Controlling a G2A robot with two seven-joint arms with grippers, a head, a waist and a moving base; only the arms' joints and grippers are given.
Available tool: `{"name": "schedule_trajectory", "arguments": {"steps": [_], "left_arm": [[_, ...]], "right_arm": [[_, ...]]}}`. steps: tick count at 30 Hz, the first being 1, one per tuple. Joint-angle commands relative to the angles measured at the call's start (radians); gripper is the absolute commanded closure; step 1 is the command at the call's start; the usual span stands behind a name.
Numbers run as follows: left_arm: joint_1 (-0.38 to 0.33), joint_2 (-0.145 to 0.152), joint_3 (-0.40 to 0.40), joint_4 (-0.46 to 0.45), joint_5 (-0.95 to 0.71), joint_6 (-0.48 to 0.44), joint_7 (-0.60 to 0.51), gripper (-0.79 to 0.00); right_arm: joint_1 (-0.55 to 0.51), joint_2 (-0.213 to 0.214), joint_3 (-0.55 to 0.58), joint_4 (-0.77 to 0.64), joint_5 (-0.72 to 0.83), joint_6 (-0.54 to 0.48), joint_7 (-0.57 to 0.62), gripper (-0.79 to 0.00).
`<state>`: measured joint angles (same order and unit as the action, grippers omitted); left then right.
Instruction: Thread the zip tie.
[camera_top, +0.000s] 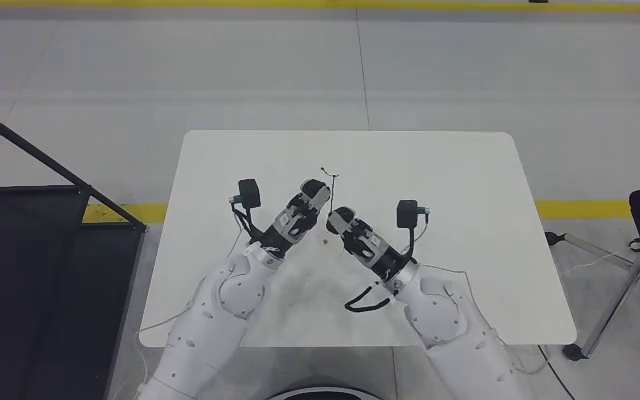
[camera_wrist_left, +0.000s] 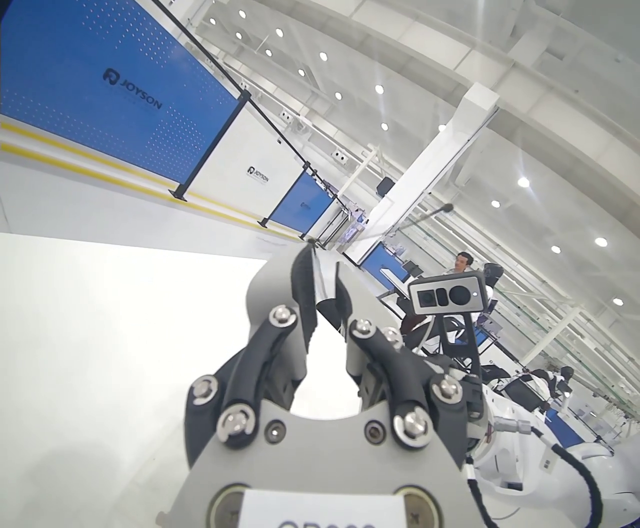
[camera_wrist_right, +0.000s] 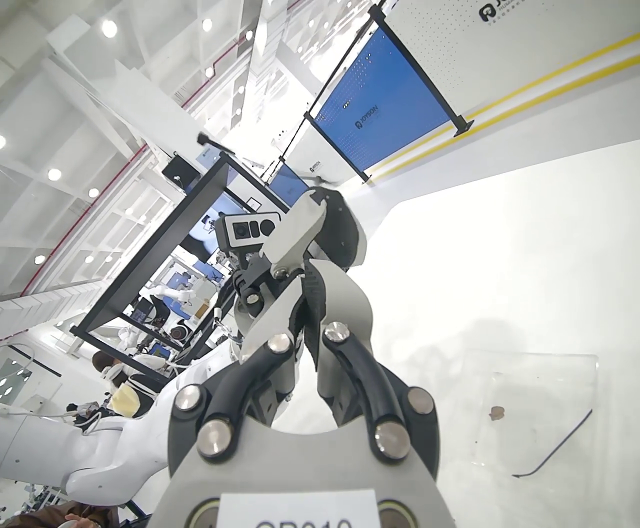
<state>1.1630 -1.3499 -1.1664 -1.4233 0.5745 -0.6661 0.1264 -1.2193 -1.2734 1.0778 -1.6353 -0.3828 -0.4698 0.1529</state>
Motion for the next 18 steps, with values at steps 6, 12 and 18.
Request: {"name": "schedule_trajectory", "arguments": {"steps": [6,12,18], "left_arm": [[0.015,0.005,-0.028,-0.013,0.095,-0.01,0.047,-0.785],[0.043,0.006,-0.056,-0.022,0.374,0.114,0.274,-0.785],[0.035,0.0,-0.017,0.04,0.646,0.24,0.516,-0.785]], "right_arm": [[-0.021,0.0,0.024,-0.008,0.062,-0.052,-0.027,0.0],[-0.036,0.004,0.044,-0.015,0.169,-0.083,0.039,0.0],[-0.05,0.011,0.062,-0.02,0.326,-0.114,0.153,0.0]]}}
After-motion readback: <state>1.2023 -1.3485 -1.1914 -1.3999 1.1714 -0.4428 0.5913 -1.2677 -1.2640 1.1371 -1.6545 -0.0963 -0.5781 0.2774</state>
